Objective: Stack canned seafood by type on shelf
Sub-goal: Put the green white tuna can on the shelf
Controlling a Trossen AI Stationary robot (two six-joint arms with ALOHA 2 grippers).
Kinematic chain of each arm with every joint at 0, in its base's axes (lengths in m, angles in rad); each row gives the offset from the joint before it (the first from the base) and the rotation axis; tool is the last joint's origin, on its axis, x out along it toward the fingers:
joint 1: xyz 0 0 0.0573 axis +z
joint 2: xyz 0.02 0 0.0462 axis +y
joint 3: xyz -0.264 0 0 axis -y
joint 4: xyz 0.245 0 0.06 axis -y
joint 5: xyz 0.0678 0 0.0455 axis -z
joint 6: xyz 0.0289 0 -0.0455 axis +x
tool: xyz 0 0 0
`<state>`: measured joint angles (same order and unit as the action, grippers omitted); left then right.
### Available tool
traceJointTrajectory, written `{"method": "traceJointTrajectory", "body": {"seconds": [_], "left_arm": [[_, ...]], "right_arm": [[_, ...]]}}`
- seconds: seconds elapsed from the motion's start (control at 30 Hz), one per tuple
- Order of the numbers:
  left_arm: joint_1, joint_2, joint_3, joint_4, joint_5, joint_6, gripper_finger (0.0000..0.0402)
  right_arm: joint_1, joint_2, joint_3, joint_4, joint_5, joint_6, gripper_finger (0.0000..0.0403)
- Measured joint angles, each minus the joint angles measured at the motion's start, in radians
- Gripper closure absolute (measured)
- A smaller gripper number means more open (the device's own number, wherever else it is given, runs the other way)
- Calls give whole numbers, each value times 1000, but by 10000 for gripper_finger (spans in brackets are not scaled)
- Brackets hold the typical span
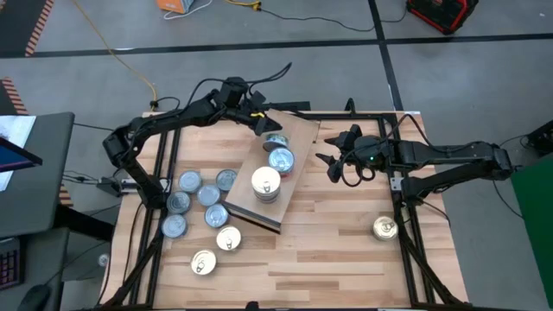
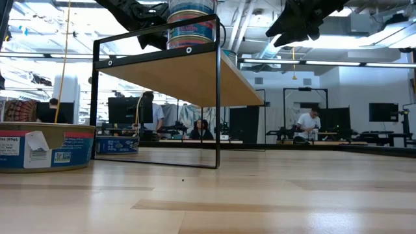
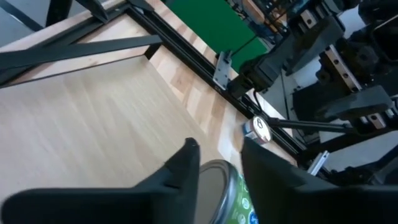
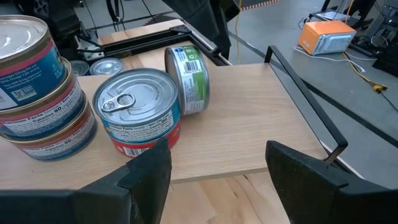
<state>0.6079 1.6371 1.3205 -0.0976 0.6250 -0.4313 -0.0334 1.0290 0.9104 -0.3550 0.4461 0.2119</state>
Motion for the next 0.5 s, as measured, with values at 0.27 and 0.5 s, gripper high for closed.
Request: {"method": "traceJointTrajectory", "body": {"seconds": [0.27,0.5], "left_arm": [[2,0,0,20,3,26,362],[2,0,0,-44,34,55,365]], "right_arm": [[0,0,0,-1,0,0,117],[0,0,0,-1,0,0,117]]}}
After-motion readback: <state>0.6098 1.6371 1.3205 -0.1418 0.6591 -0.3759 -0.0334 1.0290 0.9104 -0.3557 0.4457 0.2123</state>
